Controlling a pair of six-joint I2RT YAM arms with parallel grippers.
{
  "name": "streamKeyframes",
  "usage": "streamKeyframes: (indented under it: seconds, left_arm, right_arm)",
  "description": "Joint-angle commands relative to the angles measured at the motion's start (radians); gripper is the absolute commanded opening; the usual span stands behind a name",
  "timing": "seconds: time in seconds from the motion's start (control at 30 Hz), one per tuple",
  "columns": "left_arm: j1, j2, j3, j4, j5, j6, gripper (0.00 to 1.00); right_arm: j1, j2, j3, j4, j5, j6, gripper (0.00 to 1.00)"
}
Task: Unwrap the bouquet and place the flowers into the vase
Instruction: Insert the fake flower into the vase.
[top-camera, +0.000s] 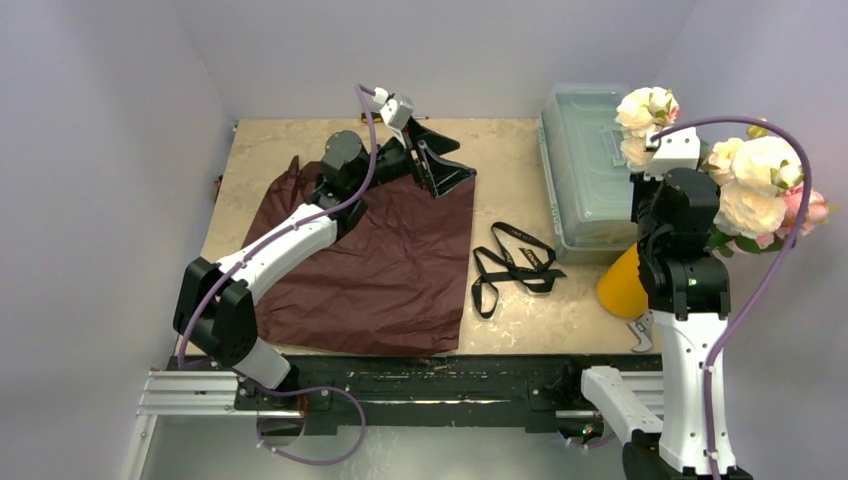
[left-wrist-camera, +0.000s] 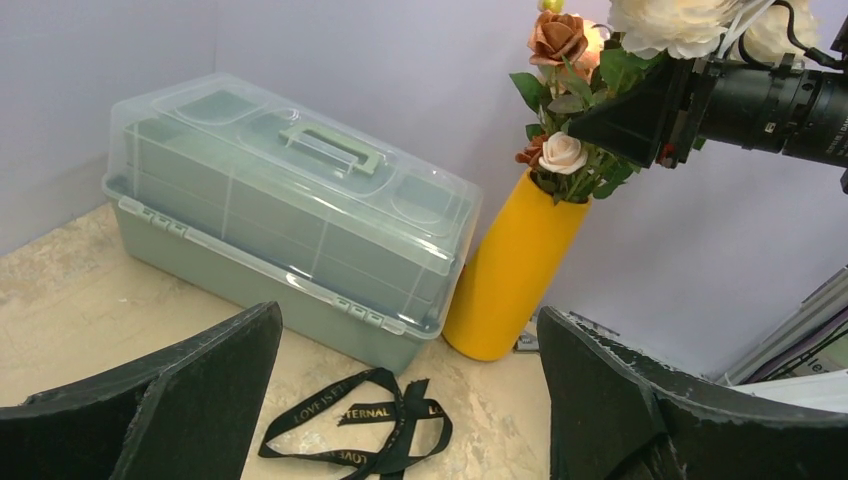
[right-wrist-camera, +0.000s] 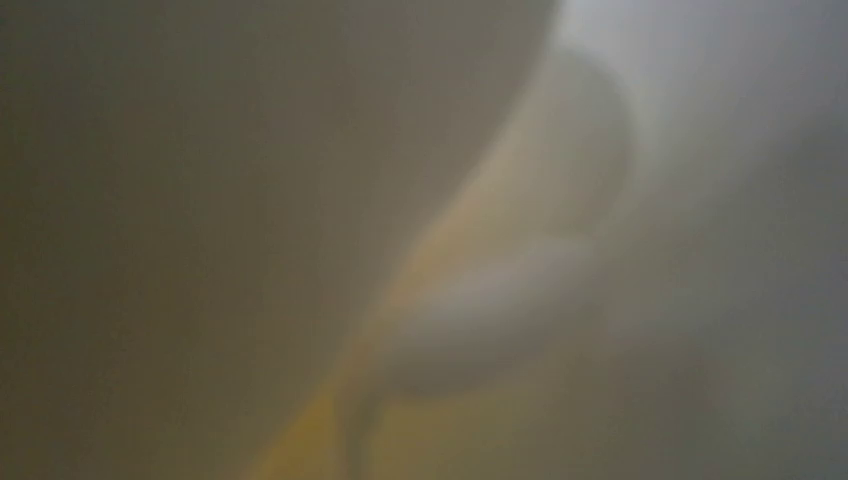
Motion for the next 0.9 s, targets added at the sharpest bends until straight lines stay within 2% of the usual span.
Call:
streamKeyframes:
  seconds: [0.0,0.23,0.37,0.53,0.67,0.77,0.87]
  left_arm:
    - [0.01,0.013,0.039,0.014,-0.007,-0.018,1.0]
    - [0.01,0.018,0.039,0.026,-0.009,-0.029,1.0]
    - [0.01,0.02,0.035,0.037,-0.008,-0.038,1.0]
    - [0.01,0.028,0.038,0.049,0.001,-0.05,1.0]
    - [0.01,0.028,0.039,0.051,0.006,-0.05,1.0]
    - [0.01,0.027,0.038,0.054,0.008,-0.049,1.0]
    - [0.01,0.029,0.036,0.059,0.008,-0.05,1.0]
  right_arm:
    - [-0.005,0.03,0.051,-0.09,-0.018,0.033,0.32]
    - [-0.005,0.053,0.132,-0.116,-0.068,0.026,0.51]
    - [-0.005,0.053,0.169,-0.121,-0.108,0.019,0.57]
    - [-0.006,0.059,0.208,-0.126,-0.177,-0.005,0.77]
    - [-0.005,0.055,0.226,-0.136,-0.214,-0.034,0.9]
    - [-0.005,0.057,0.256,-0.142,-0.247,-0.058,0.96]
    - [-0.005,0.06,0.282,-0.141,-0.277,-0.074,0.98]
